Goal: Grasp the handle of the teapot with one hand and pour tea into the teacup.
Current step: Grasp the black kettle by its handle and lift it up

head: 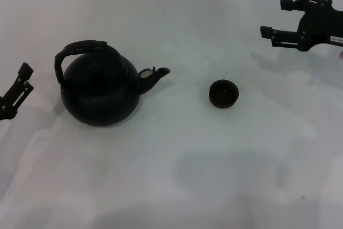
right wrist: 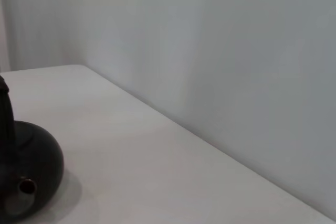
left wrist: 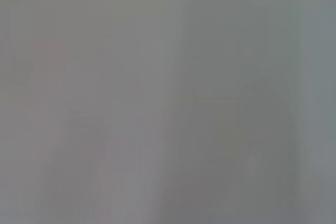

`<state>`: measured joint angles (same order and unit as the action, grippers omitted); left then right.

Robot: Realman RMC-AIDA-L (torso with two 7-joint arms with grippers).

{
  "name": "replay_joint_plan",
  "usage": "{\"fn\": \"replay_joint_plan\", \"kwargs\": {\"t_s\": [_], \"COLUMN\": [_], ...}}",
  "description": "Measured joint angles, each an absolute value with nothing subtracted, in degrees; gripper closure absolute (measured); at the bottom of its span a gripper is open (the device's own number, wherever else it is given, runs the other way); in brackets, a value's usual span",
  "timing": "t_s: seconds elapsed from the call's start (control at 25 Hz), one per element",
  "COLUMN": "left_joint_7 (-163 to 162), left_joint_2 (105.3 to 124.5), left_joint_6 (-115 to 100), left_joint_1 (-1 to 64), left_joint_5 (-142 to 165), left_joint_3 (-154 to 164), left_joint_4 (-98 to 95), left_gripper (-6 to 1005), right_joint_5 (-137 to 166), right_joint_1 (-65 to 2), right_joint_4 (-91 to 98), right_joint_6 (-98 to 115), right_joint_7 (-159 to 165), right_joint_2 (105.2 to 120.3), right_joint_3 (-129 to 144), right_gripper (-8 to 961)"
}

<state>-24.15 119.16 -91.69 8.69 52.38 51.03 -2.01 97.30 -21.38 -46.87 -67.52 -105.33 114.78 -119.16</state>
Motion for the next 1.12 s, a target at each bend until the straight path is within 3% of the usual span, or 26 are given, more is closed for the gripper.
{"fn": "replay_joint_plan", "kwargs": {"t_s": [1.12], "left_joint_7": [-24.59], "left_joint_2": [118.97], "left_joint_6": [-89.8], "left_joint_1": [11.07], "left_joint_5": [55.01], "left_joint_3": [53.69], "left_joint_4": [-0.35], "left_gripper": [123], "right_joint_5": [97.29], "right_joint_1": [-20.96], "right_joint_4": [-45.25], "right_joint_6": [-66.35], "right_joint_7": [-106.17], "right_joint_2": [114.78], "right_joint_3": [-120.5], "right_gripper": [109]}}
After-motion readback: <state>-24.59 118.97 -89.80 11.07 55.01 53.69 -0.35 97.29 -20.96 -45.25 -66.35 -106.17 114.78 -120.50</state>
